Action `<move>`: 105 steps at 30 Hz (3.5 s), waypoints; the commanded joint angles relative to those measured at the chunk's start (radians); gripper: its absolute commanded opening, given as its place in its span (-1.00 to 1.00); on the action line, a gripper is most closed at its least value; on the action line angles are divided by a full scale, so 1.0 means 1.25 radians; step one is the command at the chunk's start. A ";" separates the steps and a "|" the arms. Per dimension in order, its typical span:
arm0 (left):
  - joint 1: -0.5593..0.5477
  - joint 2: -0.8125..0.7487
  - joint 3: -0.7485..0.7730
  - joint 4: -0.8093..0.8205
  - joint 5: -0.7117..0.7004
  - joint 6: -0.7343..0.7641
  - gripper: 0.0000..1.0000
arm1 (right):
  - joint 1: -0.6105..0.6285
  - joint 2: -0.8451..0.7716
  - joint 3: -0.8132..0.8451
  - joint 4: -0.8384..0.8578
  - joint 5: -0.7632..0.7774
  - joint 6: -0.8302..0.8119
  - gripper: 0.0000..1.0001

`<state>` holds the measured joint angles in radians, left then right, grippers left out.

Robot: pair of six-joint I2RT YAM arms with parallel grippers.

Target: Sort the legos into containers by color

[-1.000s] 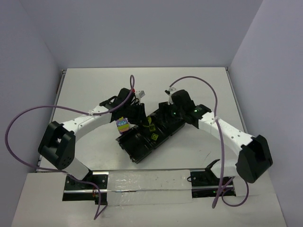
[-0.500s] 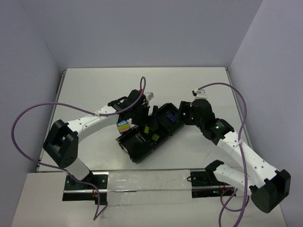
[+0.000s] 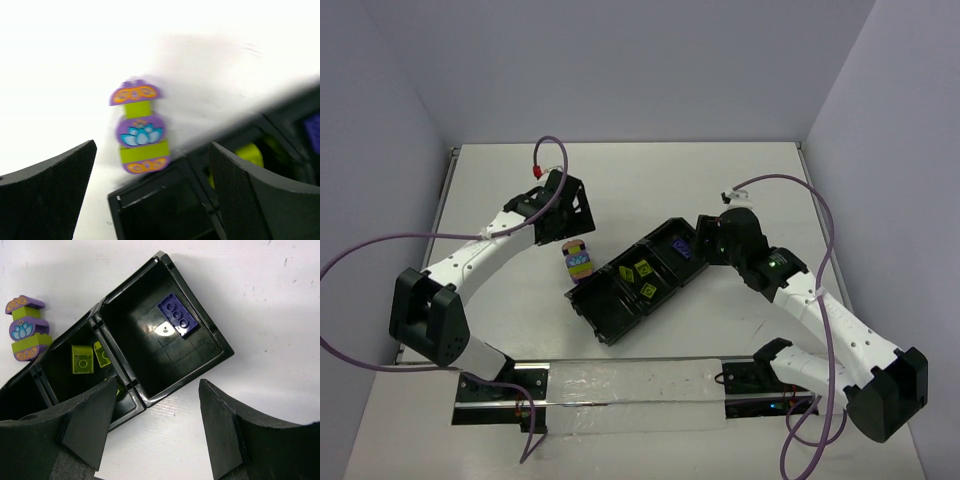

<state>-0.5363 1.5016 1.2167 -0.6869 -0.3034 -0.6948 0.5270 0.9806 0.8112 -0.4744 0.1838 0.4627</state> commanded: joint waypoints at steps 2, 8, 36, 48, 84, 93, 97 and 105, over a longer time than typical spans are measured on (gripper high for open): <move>0.018 0.054 -0.001 -0.040 -0.048 -0.076 0.97 | -0.004 0.021 0.028 0.027 -0.008 -0.008 0.47; 0.020 0.138 0.022 -0.033 -0.030 -0.132 0.93 | -0.004 0.026 0.024 0.033 -0.021 -0.011 0.47; -0.067 0.177 -0.096 0.033 0.040 -0.176 0.77 | -0.004 0.065 0.035 0.056 -0.066 -0.011 0.47; -0.066 0.197 -0.099 0.051 0.013 -0.132 0.16 | -0.004 0.064 0.044 0.055 -0.066 -0.013 0.47; -0.008 -0.133 0.058 0.159 0.563 0.291 -1.00 | -0.066 0.457 0.636 -0.030 -0.493 0.159 0.48; -0.008 -0.125 0.063 0.162 0.577 0.290 -1.00 | -0.053 0.529 0.678 0.020 -0.544 0.210 0.50; -0.008 -0.119 0.066 0.165 0.577 0.287 -1.00 | -0.049 0.549 0.689 0.037 -0.560 0.221 0.41; -0.008 -0.110 0.065 0.162 0.576 0.288 -1.00 | -0.046 0.541 0.658 0.079 -0.587 0.231 0.36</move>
<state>-0.5480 1.3701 1.2861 -0.5465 0.3838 -0.3504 0.4610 1.6669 1.6209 -0.4467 -0.5153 0.7417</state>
